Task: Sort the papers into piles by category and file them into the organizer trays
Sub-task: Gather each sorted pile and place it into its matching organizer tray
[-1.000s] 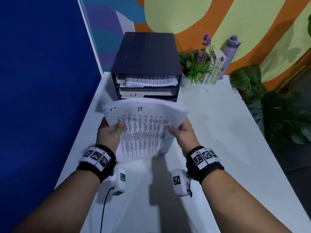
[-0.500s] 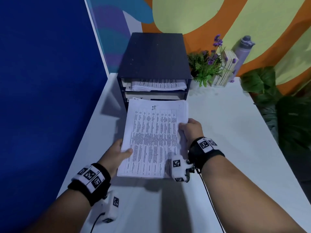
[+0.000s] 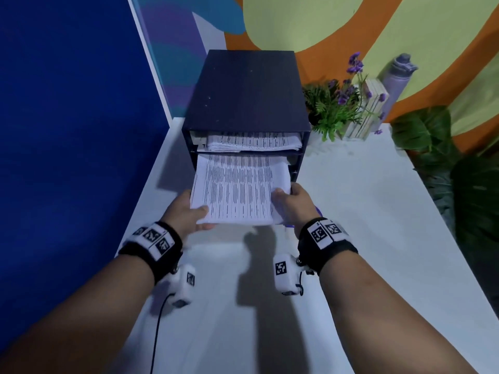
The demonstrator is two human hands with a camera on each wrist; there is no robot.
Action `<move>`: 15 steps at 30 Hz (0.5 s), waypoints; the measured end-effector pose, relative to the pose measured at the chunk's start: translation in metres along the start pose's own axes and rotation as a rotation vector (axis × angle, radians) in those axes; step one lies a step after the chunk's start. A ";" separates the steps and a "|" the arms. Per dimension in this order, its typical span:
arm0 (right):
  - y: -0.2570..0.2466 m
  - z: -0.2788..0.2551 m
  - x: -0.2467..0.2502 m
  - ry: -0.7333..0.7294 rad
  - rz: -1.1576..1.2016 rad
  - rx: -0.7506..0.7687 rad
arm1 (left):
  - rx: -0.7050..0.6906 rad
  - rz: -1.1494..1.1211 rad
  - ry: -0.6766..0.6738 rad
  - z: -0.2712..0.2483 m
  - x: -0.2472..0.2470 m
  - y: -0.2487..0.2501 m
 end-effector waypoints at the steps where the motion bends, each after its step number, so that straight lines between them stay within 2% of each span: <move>1: 0.000 -0.002 0.001 -0.005 0.014 -0.006 | -0.007 -0.014 0.007 0.010 -0.003 0.010; 3: -0.004 -0.001 0.006 0.019 0.032 0.011 | -0.006 -0.045 0.023 0.029 -0.010 0.026; 7: -0.008 0.015 0.015 0.210 0.148 0.031 | -0.059 0.003 0.083 0.056 -0.018 0.043; 12: -0.010 0.018 0.008 0.324 0.235 0.104 | -0.136 0.397 0.273 0.062 -0.013 0.060; 15: -0.004 0.023 0.004 0.379 0.291 0.139 | -0.178 0.305 0.350 0.063 -0.010 0.061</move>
Point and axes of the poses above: each hand's wrist, its own z-axis towards the middle knuckle, its own x-axis out of the back of the hand, y = z × x, the point moved 8 cm from there along z, towards the middle knuckle, and after that the axes turned 7 degrees about x, right-handed, at the moved point
